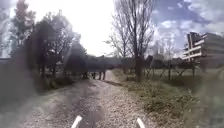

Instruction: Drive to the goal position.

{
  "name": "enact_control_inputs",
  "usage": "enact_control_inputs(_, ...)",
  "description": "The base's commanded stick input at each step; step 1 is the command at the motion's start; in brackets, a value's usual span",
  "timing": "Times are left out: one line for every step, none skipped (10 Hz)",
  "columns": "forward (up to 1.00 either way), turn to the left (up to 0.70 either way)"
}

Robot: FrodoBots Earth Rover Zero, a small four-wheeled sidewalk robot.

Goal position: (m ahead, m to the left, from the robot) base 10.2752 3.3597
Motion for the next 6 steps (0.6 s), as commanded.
enact_control_inputs(0.3,0.0)
enact_control_inputs(0.3,0.0)
enact_control_inputs(0.3,0.0)
enact_control_inputs(0.3,0.0)
enact_control_inputs(0.3,0.0)
enact_control_inputs(0.3,0.0)
